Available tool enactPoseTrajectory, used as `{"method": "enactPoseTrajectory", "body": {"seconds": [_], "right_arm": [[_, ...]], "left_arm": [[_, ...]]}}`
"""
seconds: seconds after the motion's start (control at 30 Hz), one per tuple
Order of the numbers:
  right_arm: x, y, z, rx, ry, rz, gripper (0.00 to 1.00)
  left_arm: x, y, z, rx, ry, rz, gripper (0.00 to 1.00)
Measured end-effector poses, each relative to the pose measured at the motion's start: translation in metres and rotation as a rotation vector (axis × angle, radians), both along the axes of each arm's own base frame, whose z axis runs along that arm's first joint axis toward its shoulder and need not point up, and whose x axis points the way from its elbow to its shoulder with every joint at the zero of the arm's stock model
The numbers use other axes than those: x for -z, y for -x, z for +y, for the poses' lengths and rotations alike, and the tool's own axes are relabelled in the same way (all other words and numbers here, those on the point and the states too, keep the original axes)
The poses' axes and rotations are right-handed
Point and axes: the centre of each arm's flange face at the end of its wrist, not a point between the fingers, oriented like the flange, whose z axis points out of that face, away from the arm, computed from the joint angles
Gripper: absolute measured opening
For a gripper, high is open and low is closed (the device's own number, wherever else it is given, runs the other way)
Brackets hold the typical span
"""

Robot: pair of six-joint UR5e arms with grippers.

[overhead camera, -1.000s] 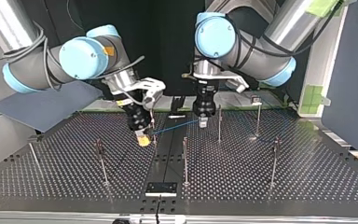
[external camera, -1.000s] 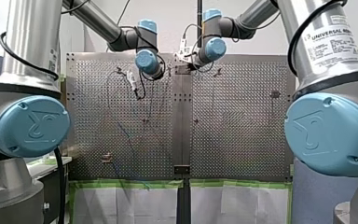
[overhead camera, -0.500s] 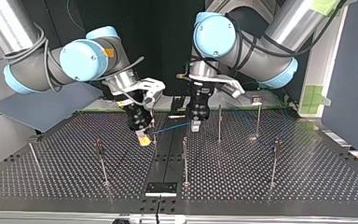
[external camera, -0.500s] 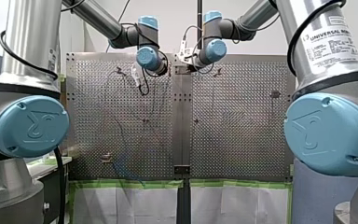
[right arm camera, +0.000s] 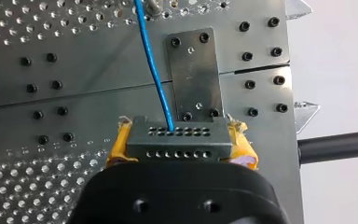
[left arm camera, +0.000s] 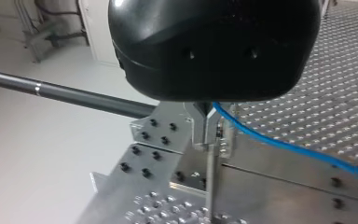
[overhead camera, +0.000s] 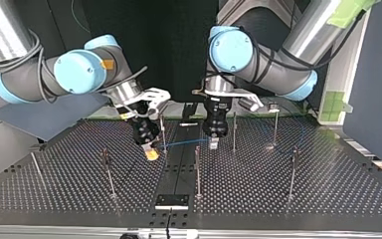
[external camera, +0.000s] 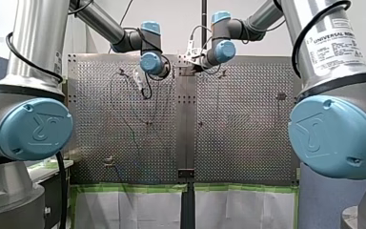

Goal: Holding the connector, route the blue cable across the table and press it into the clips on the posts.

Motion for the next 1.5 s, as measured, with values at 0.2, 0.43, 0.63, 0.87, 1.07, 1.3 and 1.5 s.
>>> {"method": "enactPoseTrajectory", "body": {"seconds": [0.2, 0.43, 0.63, 0.87, 1.07, 1.3, 1.5], "right_arm": [[0.007, 0.001, -0.009, -0.002, -0.010, 0.004, 0.00], [0.009, 0.006, -0.019, 0.006, -0.010, 0.002, 0.00], [0.009, 0.010, -0.026, 0.009, -0.010, -0.001, 0.00], [0.016, 0.012, -0.034, 0.013, -0.016, 0.003, 0.00], [0.017, 0.015, -0.040, 0.018, -0.015, 0.002, 0.00], [0.014, 0.021, -0.049, 0.029, -0.008, -0.003, 0.00], [0.014, 0.029, -0.059, 0.044, -0.006, -0.004, 0.00]], "left_arm": [[0.001, -0.017, -0.005, 0.023, -0.006, -0.008, 0.00], [0.011, -0.032, -0.002, 0.020, -0.008, -0.005, 0.00], [0.010, -0.039, 0.004, 0.025, -0.004, -0.018, 0.00], [0.006, -0.050, 0.012, 0.040, 0.005, -0.052, 0.00], [0.005, -0.063, 0.030, 0.042, 0.002, -0.062, 0.00], [0.022, -0.086, 0.055, 0.033, -0.023, -0.036, 0.00], [0.046, -0.110, 0.072, 0.030, -0.041, -0.023, 0.00]]}}
